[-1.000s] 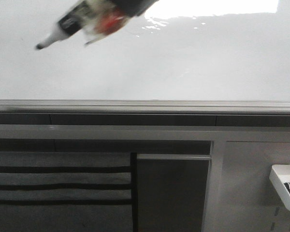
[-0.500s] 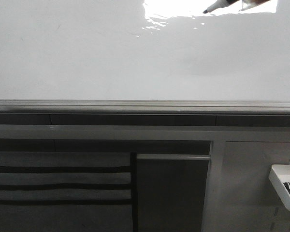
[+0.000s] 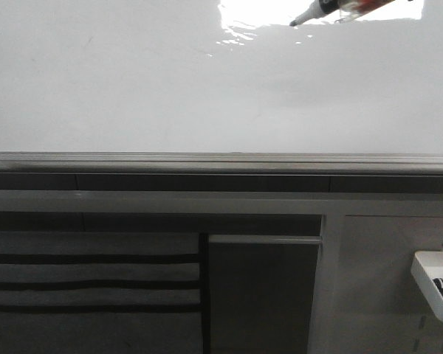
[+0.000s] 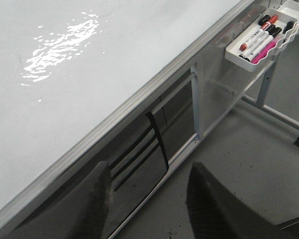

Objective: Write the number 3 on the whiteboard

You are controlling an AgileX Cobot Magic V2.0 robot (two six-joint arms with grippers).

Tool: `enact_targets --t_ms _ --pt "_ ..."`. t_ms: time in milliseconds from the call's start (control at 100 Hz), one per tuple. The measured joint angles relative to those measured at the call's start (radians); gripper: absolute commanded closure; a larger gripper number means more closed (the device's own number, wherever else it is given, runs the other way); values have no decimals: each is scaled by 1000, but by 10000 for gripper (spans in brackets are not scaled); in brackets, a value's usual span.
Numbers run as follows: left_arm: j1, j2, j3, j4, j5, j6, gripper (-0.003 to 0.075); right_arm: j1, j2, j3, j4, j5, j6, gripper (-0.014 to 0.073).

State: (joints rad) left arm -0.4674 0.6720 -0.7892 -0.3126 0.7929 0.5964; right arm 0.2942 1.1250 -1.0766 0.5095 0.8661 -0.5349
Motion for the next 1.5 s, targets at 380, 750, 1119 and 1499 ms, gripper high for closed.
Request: enact_targets --t_ms 380,750,1119,1499 --pt "0 0 0 -2 0 0 395 126 263 -229 -234 -24 145 651" --pt "0 0 0 -2 0 0 395 128 394 -275 -269 -136 155 651" --pt "0 0 0 -3 -2 0 395 71 391 -285 -281 -75 219 651" --pt "0 0 4 -3 -2 0 395 131 443 -286 -268 -89 234 651"
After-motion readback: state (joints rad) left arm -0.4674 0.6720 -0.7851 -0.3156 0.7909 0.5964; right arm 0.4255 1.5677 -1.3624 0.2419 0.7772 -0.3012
